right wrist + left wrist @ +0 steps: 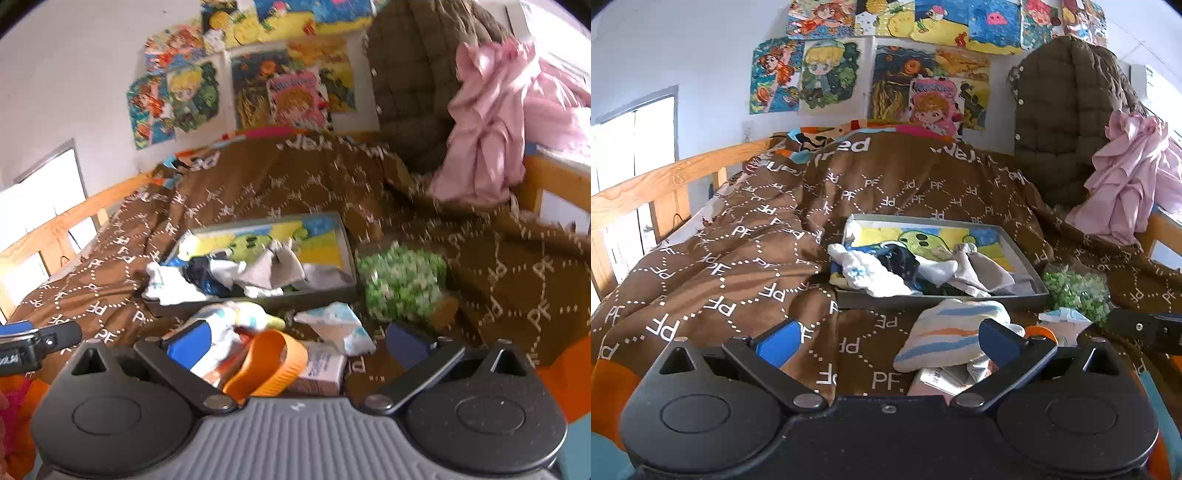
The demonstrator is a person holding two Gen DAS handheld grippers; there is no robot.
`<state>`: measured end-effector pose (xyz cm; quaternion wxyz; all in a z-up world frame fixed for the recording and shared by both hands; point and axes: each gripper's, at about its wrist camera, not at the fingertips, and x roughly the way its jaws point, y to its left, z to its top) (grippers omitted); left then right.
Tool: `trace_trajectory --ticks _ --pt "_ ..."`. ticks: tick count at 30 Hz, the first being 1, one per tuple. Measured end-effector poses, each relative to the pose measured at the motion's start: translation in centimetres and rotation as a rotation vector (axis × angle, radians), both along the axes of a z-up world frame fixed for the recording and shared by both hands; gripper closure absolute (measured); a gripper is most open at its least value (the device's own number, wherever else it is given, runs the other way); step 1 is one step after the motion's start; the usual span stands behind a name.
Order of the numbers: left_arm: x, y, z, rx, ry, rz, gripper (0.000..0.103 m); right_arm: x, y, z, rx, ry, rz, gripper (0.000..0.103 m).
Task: Organize soft objects
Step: 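Withdraw both open tools from the tray back toward the pile, then grasp the blue-orange striped pouch with the left tool while the right tool grasps the orange strap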
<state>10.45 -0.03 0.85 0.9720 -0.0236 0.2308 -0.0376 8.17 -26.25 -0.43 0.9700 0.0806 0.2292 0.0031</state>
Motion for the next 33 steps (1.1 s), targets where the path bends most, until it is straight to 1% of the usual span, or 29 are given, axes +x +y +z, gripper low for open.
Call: trace_trajectory --ticks 4,9,14,18,22,24,27,29,33 --pt "0.2 -0.4 -0.3 0.009 0.017 -0.022 0.001 0.6 0.1 -0.6 -0.007 0.049 0.000 0.000" --pt "1.0 -0.8 -1.2 0.014 0.074 -0.050 0.001 1.8 0.5 -1.9 -0.032 0.150 0.013 0.000" --pt "2.8 -1.5 -2.1 0.063 0.115 -0.130 0.001 3.0 1.0 -3.3 -0.013 0.247 0.059 0.000" --pt "4.2 -2.2 -3.0 0.103 0.140 -0.218 0.001 3.7 1.3 -4.2 0.000 0.293 0.080 0.000" --pt "5.3 -3.1 -4.0 0.194 0.147 -0.283 0.001 4.5 1.7 -4.9 -0.009 0.321 0.091 0.000" --pt "5.7 -3.4 -4.5 0.246 0.135 -0.319 0.001 5.0 2.0 -5.3 -0.017 0.337 0.100 0.000" --pt "6.5 -3.5 -5.0 0.298 0.123 -0.347 0.001 5.9 2.5 -5.8 -0.032 0.358 0.118 0.000" --pt "7.0 -3.1 -5.4 0.293 0.127 -0.344 0.001 6.5 2.9 -6.0 -0.040 0.363 0.123 0.000" --pt "7.8 -2.4 -5.8 0.230 0.147 -0.340 0.005 7.5 3.2 -6.1 -0.040 0.343 0.123 0.000"
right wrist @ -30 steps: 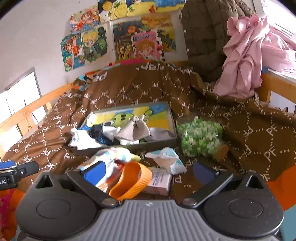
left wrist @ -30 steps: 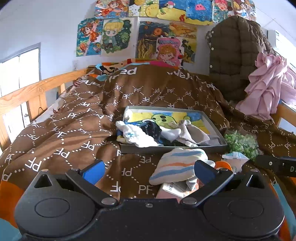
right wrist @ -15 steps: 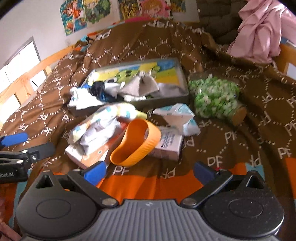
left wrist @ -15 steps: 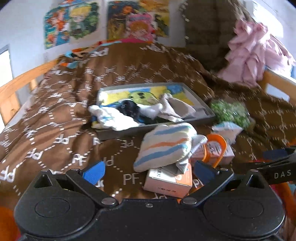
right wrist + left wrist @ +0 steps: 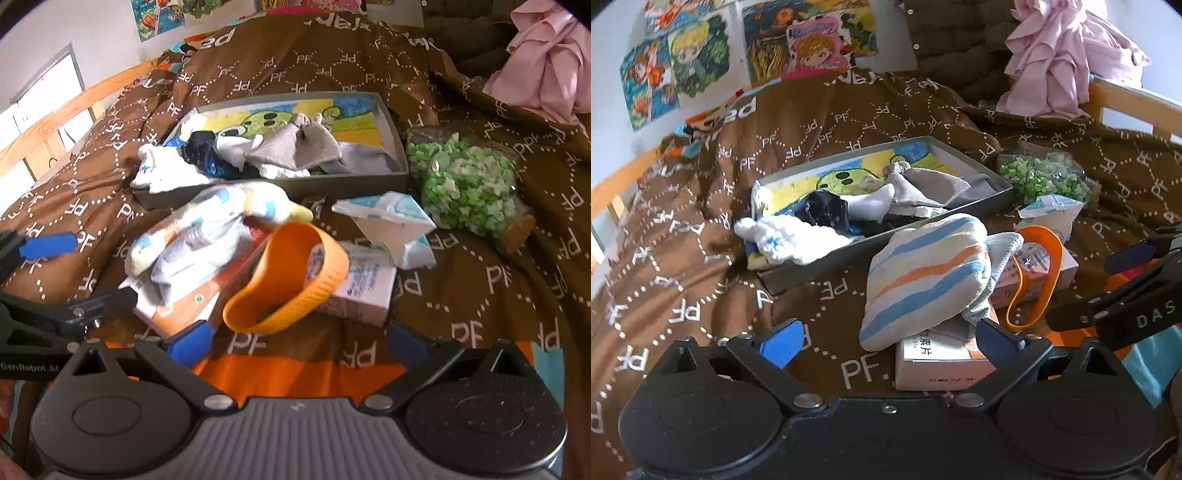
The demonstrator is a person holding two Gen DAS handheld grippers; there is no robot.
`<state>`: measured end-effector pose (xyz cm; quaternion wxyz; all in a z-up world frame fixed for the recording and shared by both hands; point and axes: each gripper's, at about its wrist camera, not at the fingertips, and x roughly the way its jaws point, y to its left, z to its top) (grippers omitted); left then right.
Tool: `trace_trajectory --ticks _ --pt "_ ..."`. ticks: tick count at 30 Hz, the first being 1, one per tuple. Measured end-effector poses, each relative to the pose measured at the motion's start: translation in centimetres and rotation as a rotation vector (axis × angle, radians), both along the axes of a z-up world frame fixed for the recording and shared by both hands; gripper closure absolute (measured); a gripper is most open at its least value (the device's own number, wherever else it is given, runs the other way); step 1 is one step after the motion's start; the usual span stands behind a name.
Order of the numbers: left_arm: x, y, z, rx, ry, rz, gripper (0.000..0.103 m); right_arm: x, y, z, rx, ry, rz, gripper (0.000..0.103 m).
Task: Organize soft objects
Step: 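Grasp the blue-orange striped pouch with the left tool while the right tool grasps the orange strap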
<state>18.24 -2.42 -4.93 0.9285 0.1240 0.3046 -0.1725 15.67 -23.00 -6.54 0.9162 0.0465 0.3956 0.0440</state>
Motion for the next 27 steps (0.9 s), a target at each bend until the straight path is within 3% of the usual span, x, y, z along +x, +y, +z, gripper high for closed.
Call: trace_trajectory --ticks 12,20,27 --pt "1.3 0.2 -0.7 -0.076 -0.024 0.000 0.010 2.9 0.1 -0.8 0.030 -0.016 -0.032 0.000" --pt "2.4 1.4 -0.9 -0.174 -0.012 0.019 0.017 4.2 -1.1 -1.5 0.101 -0.016 -0.104 0.001" --pt "3.6 1.1 -1.3 -0.272 -0.017 -0.048 0.025 4.1 -0.2 -1.8 0.031 -0.053 -0.103 0.006"
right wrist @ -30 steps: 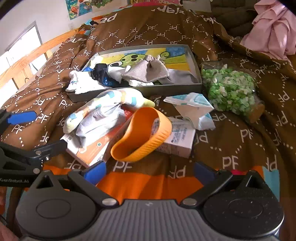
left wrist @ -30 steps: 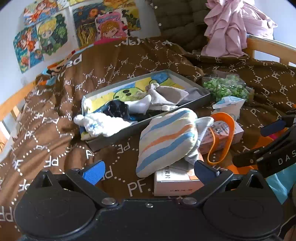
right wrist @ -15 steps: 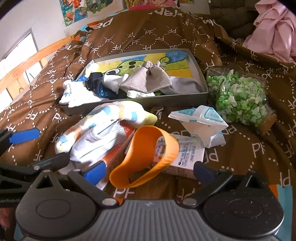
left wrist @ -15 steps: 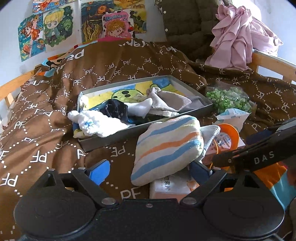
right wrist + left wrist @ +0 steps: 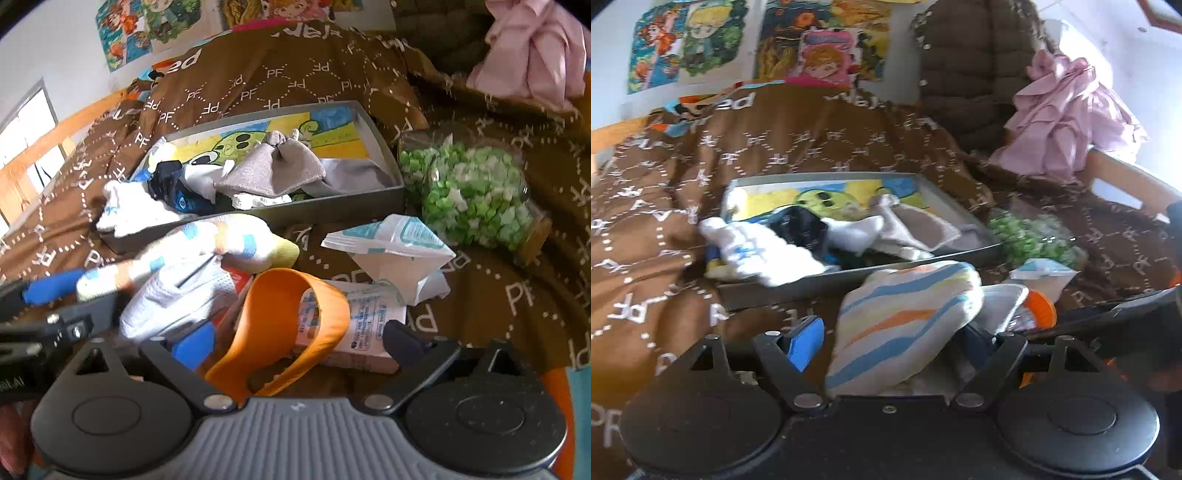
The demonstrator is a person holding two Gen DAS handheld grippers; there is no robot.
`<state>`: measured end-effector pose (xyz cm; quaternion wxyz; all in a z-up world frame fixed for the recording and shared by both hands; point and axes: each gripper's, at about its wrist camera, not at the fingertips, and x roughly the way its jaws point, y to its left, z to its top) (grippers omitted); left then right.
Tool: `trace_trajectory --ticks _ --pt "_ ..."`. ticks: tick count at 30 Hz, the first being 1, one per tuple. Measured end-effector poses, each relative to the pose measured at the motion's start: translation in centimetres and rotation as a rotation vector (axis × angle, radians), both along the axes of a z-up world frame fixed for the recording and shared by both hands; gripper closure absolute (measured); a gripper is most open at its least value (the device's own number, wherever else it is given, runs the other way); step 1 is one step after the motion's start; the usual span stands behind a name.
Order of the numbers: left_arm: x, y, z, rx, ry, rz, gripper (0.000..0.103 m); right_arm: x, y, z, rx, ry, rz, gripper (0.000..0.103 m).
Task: Organize soft objects
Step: 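Grasp the blue-orange striped pouch with the left tool while the right tool grasps the orange strap, then lift the striped pouch and orange strap and carry both into the tray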
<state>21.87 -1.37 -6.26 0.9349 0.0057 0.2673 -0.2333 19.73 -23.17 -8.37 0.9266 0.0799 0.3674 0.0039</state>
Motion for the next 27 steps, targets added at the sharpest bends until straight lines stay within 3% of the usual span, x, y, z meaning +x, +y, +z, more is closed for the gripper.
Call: trace_trajectory --ticks 2,4,7,10,11,13,18,27 --pt "0.4 -0.2 -0.2 -0.024 0.013 -0.025 0.031 -0.1 0.5 -0.1 -0.036 -0.008 0.010 0.011" --pt "0.9 -0.3 -0.3 -0.052 0.043 -0.040 0.049 -0.2 1.0 -0.1 -0.060 -0.012 0.028 0.016" --pt "1.3 0.0 -0.6 -0.061 0.061 -0.011 0.063 -0.4 1.6 -0.1 -0.075 -0.024 0.062 0.025" --pt "1.9 0.9 -0.8 -0.110 0.104 0.043 0.071 -0.5 2.0 -0.2 -0.086 -0.031 0.079 0.029" --pt "2.0 1.1 -0.9 -0.122 0.115 0.057 0.072 -0.5 2.0 -0.2 -0.085 -0.035 0.078 0.031" --pt "2.2 1.6 -0.9 -0.143 0.128 0.082 0.076 -0.5 1.7 0.0 -0.071 -0.041 0.067 0.044" --pt "2.3 2.8 -1.0 -0.254 0.178 0.139 0.085 -0.5 0.6 0.2 -0.008 -0.043 0.035 0.052" --pt "1.9 2.6 -0.5 -0.233 0.141 0.153 0.091 -0.8 0.5 0.7 0.021 -0.065 0.036 0.077"
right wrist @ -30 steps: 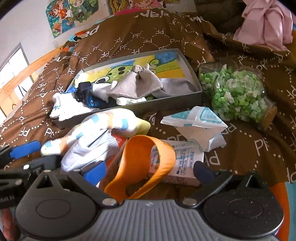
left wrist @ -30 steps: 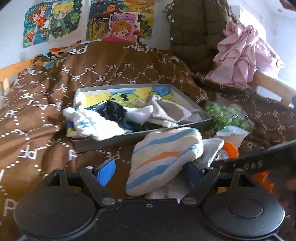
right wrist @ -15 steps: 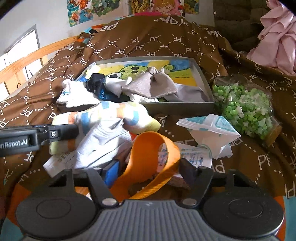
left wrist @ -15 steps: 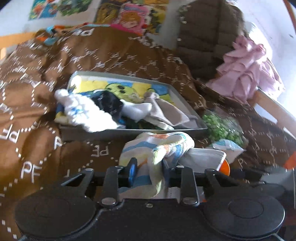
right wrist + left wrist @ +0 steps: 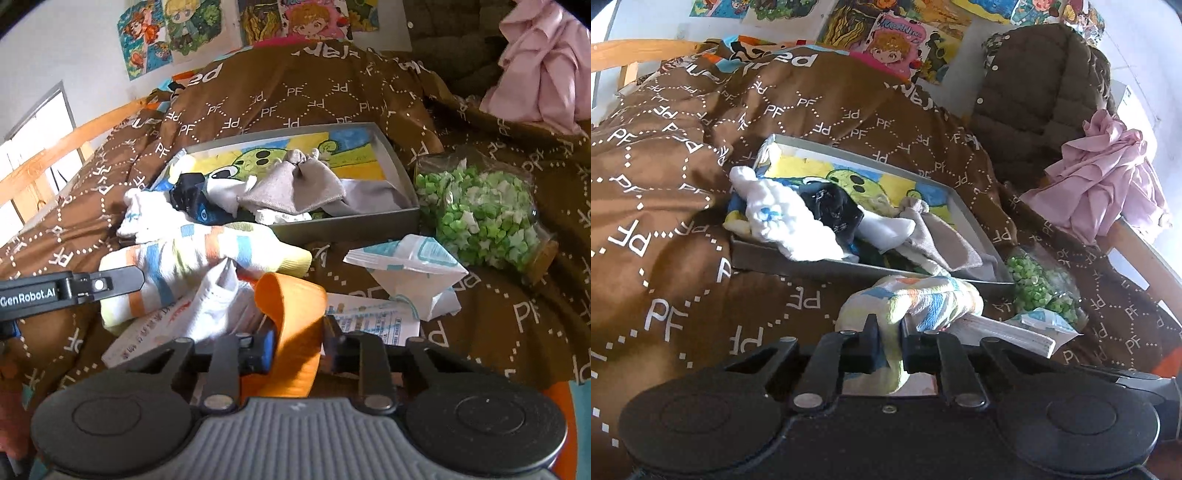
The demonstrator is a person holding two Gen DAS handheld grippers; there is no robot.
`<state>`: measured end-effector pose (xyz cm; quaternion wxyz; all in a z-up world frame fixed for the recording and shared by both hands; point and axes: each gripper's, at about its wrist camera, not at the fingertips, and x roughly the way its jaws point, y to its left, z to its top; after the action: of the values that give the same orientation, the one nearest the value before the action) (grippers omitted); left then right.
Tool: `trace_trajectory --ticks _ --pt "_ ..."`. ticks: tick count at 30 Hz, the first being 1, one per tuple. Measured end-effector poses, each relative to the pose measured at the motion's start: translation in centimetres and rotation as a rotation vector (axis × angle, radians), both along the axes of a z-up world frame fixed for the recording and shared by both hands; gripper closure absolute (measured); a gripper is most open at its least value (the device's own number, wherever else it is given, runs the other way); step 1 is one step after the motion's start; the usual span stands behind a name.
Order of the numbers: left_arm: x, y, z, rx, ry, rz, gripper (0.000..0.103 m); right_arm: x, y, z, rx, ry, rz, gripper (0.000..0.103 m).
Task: Organize soft objects
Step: 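Lift the striped pouch and orange strap and carry both into the tray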
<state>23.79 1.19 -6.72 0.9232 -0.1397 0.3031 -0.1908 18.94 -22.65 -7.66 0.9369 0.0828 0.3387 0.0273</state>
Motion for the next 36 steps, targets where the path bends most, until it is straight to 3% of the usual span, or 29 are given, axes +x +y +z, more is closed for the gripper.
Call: trace_trajectory --ticks 6,12,23,30,36 --pt "-1.2 0.0 1.7 0.080 -0.132 0.105 0.093 -0.2 -0.7 0.6 0.011 -0.037 -0.046 0.090" --pt "-1.5 0.8 2.9 0.063 -0.176 0.167 0.093 -0.1 -1.1 0.5 0.025 -0.054 -0.060 0.093" --pt "-3.7 0.8 6.1 0.018 -0.322 0.174 0.094 -0.4 -1.9 4.0 0.014 -0.294 -0.015 0.093" --pt "-3.0 0.9 10.0 -0.007 -0.389 0.188 0.094 2.6 -3.4 5.4 0.068 -0.369 0.004 0.093" --pt "0.8 -0.6 12.7 0.003 -0.466 0.193 0.094 8.0 -5.1 5.7 0.166 -0.379 0.003 0.093"
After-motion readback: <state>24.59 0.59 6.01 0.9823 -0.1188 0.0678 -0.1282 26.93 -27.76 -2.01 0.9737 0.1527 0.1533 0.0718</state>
